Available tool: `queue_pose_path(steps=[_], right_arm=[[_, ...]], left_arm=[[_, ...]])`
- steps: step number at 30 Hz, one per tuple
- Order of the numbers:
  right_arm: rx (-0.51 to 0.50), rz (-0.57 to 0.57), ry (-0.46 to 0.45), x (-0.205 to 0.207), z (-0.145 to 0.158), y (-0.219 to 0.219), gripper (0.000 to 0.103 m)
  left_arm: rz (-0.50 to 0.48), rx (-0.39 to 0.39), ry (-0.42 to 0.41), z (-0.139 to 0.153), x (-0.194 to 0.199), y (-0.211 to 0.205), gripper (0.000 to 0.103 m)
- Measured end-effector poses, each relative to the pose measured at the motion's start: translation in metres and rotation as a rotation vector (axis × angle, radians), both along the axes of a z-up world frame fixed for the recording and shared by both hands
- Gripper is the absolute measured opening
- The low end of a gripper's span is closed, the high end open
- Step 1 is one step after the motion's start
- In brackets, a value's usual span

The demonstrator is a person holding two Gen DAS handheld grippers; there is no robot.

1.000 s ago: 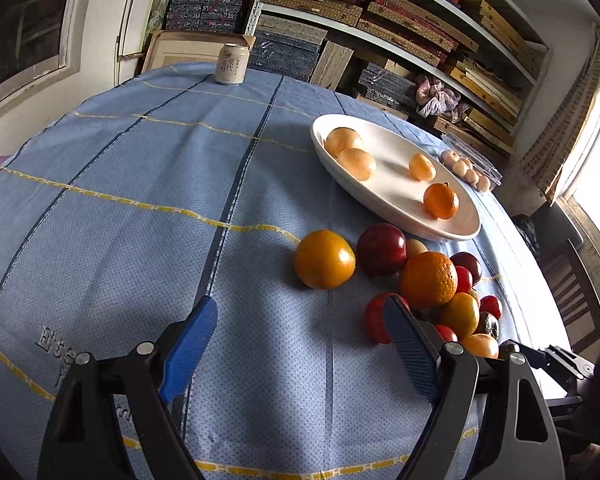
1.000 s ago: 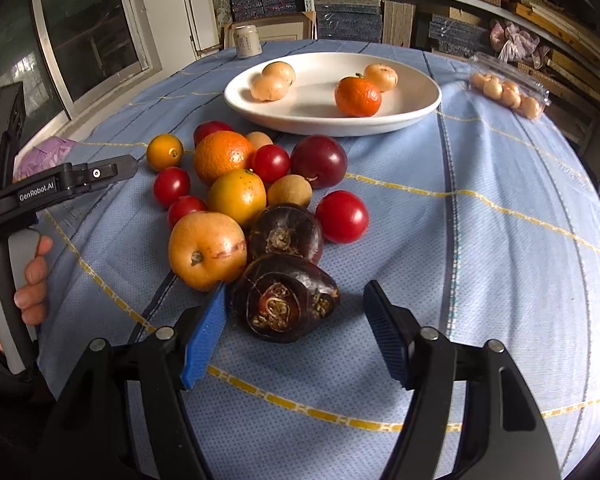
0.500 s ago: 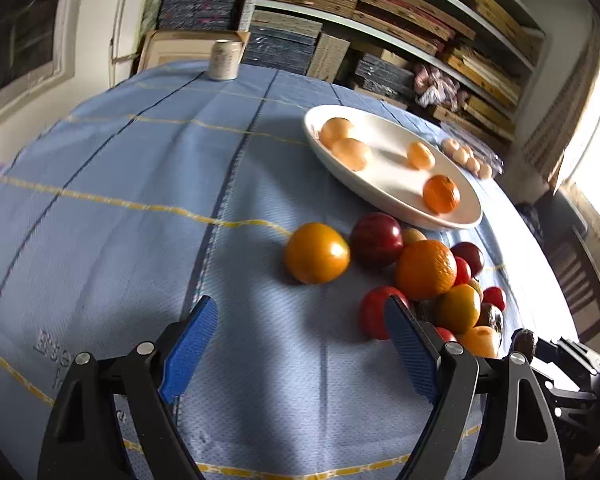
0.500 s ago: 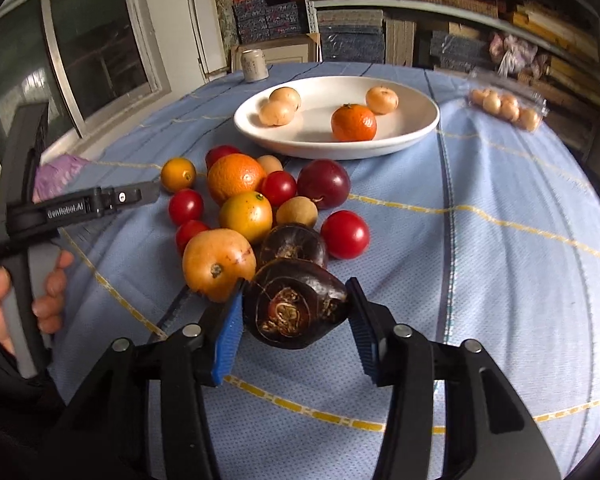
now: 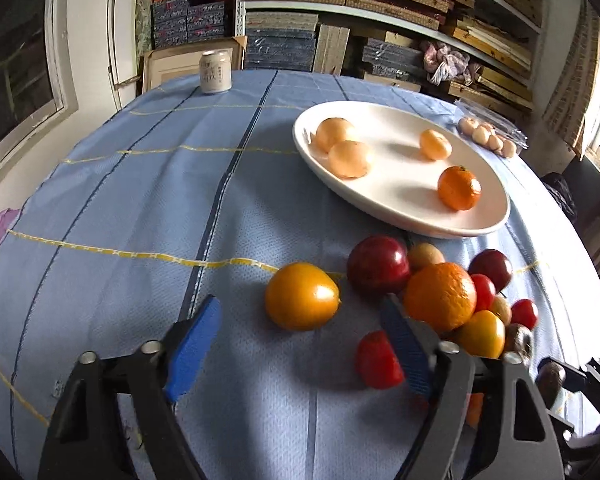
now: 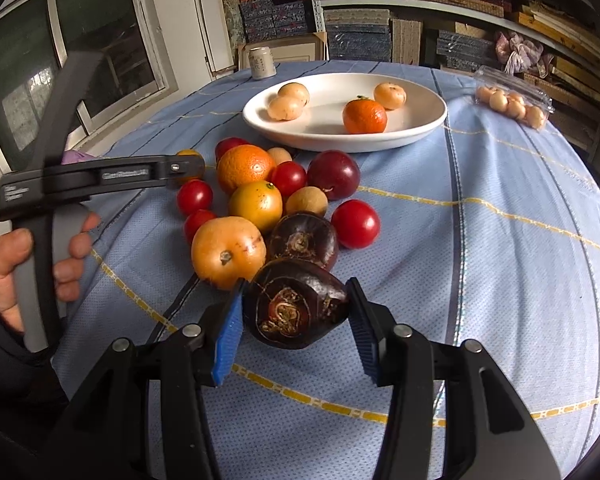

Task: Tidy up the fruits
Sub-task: 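Grasp the dark mangosteen with the right gripper while the left gripper grasps a yellow tangerine, then lower the mangosteen and tangerine onto the white plate and open both grippers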

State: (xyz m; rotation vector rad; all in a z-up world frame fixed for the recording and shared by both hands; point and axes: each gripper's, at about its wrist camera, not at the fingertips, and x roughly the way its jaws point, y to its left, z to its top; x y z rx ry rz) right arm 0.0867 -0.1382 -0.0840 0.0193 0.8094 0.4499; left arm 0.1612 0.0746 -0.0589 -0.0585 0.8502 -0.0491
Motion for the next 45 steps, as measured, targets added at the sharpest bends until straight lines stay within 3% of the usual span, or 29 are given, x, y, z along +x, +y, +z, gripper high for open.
queue_pose_path(steps=[1, 3, 5, 9, 14, 32, 41, 45], right_arm=[[0.006, 0.0, 0.004, 0.0, 0.0, -0.001, 0.048], [0.02, 0.001, 0.009, 0.001, -0.001, -0.003, 0.048], [0.032, 0.005, 0.013, 0.001, -0.001, -0.005, 0.048], [0.043, 0.01, 0.015, 0.001, -0.001, -0.006, 0.048], [0.056, 0.009, 0.01, -0.001, 0.001, -0.008, 0.048], [0.041, 0.001, -0.01, -0.004, 0.002, -0.007, 0.048], [0.038, -0.037, -0.03, -0.005, 0.012, -0.013, 0.048], [0.038, -0.058, -0.065, -0.003, 0.033, -0.022, 0.048]], left_arm=[[0.001, -0.002, 0.008, -0.002, 0.002, 0.0, 0.071], [0.003, -0.007, 0.025, -0.006, 0.005, 0.002, 0.051], [-0.001, -0.012, 0.028, -0.008, 0.006, 0.003, 0.041], [0.001, 0.023, 0.007, -0.008, 0.003, 0.0, 0.04], [0.002, 0.001, -0.035, -0.001, -0.004, 0.003, 0.04], [-0.029, -0.006, -0.041, 0.007, -0.027, -0.005, 0.04], [-0.069, -0.001, -0.092, 0.03, -0.046, -0.014, 0.04], [-0.091, 0.001, -0.128, 0.049, -0.051, -0.019, 0.04]])
